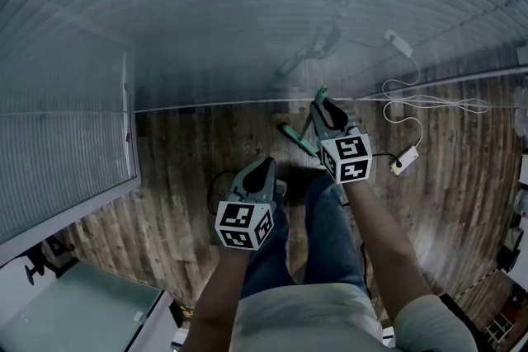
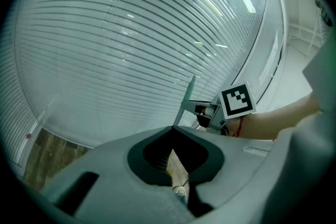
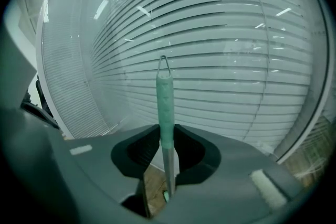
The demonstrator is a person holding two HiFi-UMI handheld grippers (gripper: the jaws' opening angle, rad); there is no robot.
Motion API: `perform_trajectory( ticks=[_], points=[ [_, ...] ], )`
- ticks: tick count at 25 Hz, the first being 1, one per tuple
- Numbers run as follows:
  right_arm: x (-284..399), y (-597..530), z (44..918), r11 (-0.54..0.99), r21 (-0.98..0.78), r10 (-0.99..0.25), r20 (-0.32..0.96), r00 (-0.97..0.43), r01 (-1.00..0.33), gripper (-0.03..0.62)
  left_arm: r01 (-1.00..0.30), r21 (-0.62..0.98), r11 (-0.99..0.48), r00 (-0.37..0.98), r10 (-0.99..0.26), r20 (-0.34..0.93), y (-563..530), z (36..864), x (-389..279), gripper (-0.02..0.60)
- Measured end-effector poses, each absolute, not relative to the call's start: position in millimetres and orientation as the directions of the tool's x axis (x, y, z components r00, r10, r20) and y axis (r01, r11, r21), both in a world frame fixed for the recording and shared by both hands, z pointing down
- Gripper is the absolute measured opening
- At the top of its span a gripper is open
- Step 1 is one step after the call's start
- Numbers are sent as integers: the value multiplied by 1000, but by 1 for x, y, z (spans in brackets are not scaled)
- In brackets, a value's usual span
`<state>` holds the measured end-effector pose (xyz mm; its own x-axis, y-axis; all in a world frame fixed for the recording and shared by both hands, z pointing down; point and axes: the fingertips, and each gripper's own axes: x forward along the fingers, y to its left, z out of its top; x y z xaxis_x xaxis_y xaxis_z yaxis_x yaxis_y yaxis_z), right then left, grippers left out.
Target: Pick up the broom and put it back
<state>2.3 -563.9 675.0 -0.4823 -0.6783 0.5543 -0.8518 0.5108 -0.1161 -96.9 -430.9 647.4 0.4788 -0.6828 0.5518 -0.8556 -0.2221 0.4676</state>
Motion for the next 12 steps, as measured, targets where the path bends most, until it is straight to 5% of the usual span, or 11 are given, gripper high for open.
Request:
perform_trajectory(
  ticks=[12],
  points=[
    [0, -585, 686, 500, -116, -678, 565, -471, -858, 95, -857, 471, -209, 472, -683, 557, -433, 651, -100, 0]
  ],
)
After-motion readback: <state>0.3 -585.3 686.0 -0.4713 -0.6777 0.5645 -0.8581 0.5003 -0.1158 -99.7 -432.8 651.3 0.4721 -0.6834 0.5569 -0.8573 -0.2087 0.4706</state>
